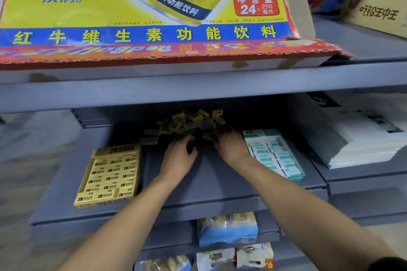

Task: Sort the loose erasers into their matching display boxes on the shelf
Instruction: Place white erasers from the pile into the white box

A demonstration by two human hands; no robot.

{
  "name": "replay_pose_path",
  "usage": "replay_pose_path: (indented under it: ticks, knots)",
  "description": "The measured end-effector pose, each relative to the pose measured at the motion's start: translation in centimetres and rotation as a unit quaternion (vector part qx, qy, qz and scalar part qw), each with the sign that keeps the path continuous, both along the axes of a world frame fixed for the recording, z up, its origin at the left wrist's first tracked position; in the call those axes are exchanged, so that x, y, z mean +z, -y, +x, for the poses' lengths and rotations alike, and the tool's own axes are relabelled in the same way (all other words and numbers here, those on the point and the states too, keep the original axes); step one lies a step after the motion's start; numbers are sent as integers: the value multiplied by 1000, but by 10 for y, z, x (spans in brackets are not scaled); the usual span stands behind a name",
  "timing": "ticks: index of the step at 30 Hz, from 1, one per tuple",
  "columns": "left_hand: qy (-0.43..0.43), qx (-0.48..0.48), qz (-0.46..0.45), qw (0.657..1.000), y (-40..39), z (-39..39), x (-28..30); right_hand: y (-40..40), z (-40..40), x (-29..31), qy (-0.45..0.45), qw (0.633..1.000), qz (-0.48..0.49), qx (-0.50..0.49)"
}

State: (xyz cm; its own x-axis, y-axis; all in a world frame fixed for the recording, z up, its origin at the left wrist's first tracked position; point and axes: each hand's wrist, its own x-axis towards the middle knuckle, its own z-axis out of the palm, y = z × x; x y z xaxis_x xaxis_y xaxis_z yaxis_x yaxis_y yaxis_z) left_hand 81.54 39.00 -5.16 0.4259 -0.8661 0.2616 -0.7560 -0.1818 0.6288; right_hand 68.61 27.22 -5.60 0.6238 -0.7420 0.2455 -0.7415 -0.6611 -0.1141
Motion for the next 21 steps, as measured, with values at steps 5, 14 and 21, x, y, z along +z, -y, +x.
replay_pose_path:
  ticks: [5, 14, 21]
  knots:
    - [2, 10, 7, 1000, -1, 8, -3, 3, 5, -9, 3, 1000, -5, -4]
    - [-5, -6, -9, 1000, -7, 7, -4, -31, -9, 0, 195, 971, 10, 135]
    - [-27, -3, -64, 998, -17, 0, -3, -45, -12, 9, 224, 958, 2, 177]
